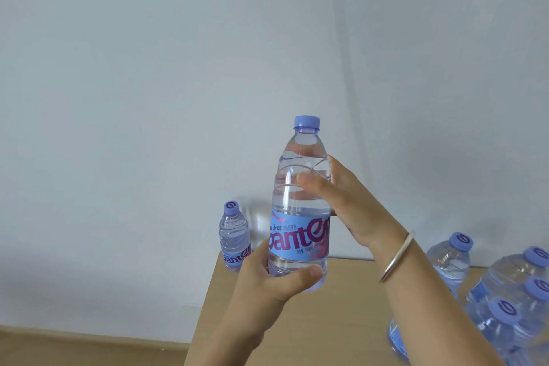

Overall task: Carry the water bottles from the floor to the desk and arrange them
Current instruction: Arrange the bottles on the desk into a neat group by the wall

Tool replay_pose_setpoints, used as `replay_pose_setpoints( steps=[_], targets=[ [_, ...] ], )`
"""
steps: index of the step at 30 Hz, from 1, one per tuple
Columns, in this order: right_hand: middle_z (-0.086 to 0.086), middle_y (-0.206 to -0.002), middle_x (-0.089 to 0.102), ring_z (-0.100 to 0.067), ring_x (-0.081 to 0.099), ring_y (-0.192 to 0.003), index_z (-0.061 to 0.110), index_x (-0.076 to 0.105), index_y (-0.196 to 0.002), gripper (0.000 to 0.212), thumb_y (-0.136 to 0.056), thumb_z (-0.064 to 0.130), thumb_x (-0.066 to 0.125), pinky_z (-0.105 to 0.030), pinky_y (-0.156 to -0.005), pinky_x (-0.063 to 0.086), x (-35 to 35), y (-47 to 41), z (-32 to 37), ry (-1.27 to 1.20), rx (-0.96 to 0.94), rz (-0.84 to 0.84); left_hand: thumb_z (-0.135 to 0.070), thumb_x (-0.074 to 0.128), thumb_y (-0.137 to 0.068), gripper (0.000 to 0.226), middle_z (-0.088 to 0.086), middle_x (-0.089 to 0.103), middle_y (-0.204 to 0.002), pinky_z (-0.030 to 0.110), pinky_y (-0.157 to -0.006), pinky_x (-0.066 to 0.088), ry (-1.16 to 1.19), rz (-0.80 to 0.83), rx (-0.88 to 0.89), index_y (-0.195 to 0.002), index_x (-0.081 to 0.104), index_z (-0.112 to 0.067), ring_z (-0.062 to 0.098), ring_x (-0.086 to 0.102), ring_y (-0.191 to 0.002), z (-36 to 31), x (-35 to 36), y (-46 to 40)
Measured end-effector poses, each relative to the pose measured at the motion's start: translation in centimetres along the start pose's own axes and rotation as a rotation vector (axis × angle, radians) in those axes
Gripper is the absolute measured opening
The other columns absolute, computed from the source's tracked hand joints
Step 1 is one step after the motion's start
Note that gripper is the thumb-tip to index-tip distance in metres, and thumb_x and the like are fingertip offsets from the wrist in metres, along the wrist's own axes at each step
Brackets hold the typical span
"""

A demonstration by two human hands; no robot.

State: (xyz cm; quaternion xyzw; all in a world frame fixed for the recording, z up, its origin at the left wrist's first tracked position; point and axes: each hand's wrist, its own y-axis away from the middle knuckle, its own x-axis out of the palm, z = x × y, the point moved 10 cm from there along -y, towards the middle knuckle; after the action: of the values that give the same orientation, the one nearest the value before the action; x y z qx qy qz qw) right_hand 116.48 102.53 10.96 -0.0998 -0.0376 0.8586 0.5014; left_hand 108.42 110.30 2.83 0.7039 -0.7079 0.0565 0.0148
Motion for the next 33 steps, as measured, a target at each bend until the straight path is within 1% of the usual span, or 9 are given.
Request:
replay_pose_setpoints(
  steps=[3, 6, 11, 14, 17, 21, 27, 30, 33],
  targets=[
    [0.016, -0.11, 0.067, 0.002, 0.064, -0.099, 0.032, 0.046, -0.128, 0.081, -0.055, 0.061, 0.064, -0.027, -0.089, 0.05, 0.5, -0.1, -0.1, 0.055, 0.025, 0.031, -0.034, 0.079, -0.047, 0.061, 0.008, 0.074, -0.089, 0.018, -0.067, 0.052, 0.004, -0.013, -0.021, -0.1, 0.066, -0.007, 0.016, 0.07, -0.08, 0.3, -0.5, 0.1],
    [0.016, -0.105, 0.068, 0.001, 0.065, -0.096, 0.034, 0.053, -0.115, 0.067, -0.055, 0.059, 0.066, -0.024, -0.08, 0.051, 1.6, -0.2, -0.4, 0.086, 0.069, 0.049, -0.034, 0.078, -0.047, 0.062, 0.006, 0.074, -0.091, 0.018, -0.069, 0.052, 0.009, -0.024, -0.043, -0.101, 0.065, -0.009, 0.015, 0.069, -0.082, 1.0, -1.7, 0.4],
    [0.015, -0.089, 0.07, 0.003, 0.067, -0.08, 0.028, 0.059, -0.1, 0.037, -0.067, 0.037, 0.073, -0.014, -0.065, 0.05, 3.7, -0.5, -1.8, 0.061, 0.121, 0.054, -0.033, 0.078, -0.049, 0.055, 0.0, 0.073, -0.09, 0.019, -0.072, 0.052, -0.024, 0.001, -0.1, -0.099, 0.065, -0.014, 0.011, 0.068, -0.083, 3.4, -4.1, 1.1],
    [0.007, -0.093, 0.071, -0.004, 0.068, -0.088, 0.023, 0.063, -0.105, 0.045, -0.063, 0.024, 0.08, -0.016, -0.074, 0.054, 5.8, -0.6, -3.9, 0.061, 0.159, 0.102, -0.027, 0.082, -0.048, 0.047, 0.003, 0.073, -0.091, 0.023, -0.072, 0.055, -0.134, -0.052, -0.12, -0.092, 0.068, -0.022, 0.015, 0.068, -0.084, 5.3, -7.0, 1.5],
    [0.004, -0.1, 0.069, -0.008, 0.066, -0.095, 0.025, 0.065, -0.102, 0.045, -0.063, 0.011, 0.085, -0.018, -0.082, 0.052, 8.2, -0.6, -7.2, 0.097, 0.215, 0.14, -0.012, 0.087, -0.049, 0.06, -0.003, 0.07, -0.095, 0.017, -0.068, 0.052, -0.224, -0.157, -0.184, -0.101, 0.06, -0.025, 0.007, 0.067, -0.086, 8.2, -10.6, 2.0],
    [-0.002, -0.117, 0.065, -0.014, 0.061, -0.11, 0.021, 0.06, -0.111, 0.074, -0.043, 0.034, 0.088, -0.033, -0.096, 0.05, 10.6, -1.5, -11.7, 0.154, 0.295, 0.115, -0.013, 0.088, -0.049, 0.067, -0.006, 0.069, -0.099, 0.02, -0.074, 0.054, -0.28, -0.22, -0.288, -0.105, 0.055, -0.026, 0.001, 0.066, -0.086, 12.8, -14.0, 2.3],
    [-0.002, -0.112, 0.068, -0.017, 0.064, -0.107, 0.019, 0.058, -0.106, 0.064, -0.049, 0.017, 0.087, -0.032, -0.09, 0.053, 12.1, -2.1, -17.2, 0.126, 0.383, 0.113, -0.018, 0.087, -0.055, 0.064, -0.015, 0.065, -0.102, -0.004, -0.065, 0.037, -0.413, -0.217, -0.329, -0.109, 0.054, -0.028, -0.011, 0.057, -0.087, 16.8, -16.8, 1.0],
    [0.006, -0.109, 0.067, -0.008, 0.063, -0.101, 0.029, 0.059, -0.103, 0.056, -0.054, 0.019, 0.086, -0.029, -0.091, 0.051, 12.7, -2.3, -18.8, 0.195, 0.4, 0.118, -0.019, 0.086, -0.056, 0.065, -0.017, 0.063, -0.099, 0.0, -0.062, 0.04, -0.432, -0.217, -0.363, -0.111, 0.053, -0.029, -0.01, 0.056, -0.087, 18.3, -17.6, 0.6],
    [0.014, -0.099, 0.064, 0.004, 0.056, -0.08, 0.031, 0.058, -0.102, 0.048, -0.065, 0.012, 0.083, -0.012, -0.074, 0.044, 12.7, -2.6, -19.5, 0.273, 0.408, 0.12, -0.021, 0.085, -0.056, 0.064, -0.018, 0.064, -0.094, 0.008, -0.061, 0.043, -0.442, -0.245, -0.388, -0.11, 0.052, -0.03, 0.0, 0.061, -0.086, 19.6, -18.4, -0.1]
  ],
)
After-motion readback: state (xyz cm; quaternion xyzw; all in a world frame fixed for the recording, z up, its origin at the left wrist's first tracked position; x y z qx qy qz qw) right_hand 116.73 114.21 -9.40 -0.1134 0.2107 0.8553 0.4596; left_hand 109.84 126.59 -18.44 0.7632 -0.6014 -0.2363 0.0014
